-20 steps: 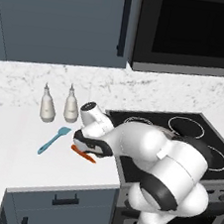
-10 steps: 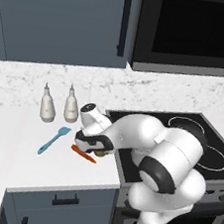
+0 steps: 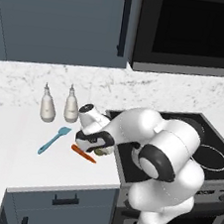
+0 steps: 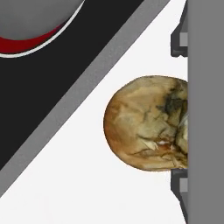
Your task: Put the onion and carrot in the pot. Retrieve the spatula and lightly stir the vegetables in the pot.
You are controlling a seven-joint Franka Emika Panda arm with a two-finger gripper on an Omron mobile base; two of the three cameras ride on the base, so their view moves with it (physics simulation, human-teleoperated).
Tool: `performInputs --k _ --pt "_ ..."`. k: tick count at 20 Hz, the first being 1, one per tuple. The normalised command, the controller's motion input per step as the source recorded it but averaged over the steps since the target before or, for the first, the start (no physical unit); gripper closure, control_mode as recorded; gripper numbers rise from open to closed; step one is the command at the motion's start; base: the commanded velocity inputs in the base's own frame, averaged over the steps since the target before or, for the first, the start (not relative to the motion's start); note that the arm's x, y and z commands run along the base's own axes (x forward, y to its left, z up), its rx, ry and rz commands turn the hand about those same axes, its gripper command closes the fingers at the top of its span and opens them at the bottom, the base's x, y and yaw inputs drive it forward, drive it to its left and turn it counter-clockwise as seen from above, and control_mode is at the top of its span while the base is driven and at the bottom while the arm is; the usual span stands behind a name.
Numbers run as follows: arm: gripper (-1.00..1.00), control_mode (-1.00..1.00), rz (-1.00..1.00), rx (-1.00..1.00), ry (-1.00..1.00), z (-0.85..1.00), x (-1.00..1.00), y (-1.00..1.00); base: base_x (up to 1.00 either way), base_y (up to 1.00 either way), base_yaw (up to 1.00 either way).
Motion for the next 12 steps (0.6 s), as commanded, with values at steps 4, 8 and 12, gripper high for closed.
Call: performInputs --k 4,8,12 --pt "1.00 -1.00 -0.05 0.00 -0.01 -0.25 0.00 -0.33 0.00 0.00 0.00" --pt "1.00 -1.00 -0.06 0.00 -0.04 -0.20 -0.05 -0.34 0.00 0.00 0.00" --pt "1.00 -1.00 -0.02 0.00 -0.16 0.02 -0.33 -0.04 0.00 0.00 0.00"
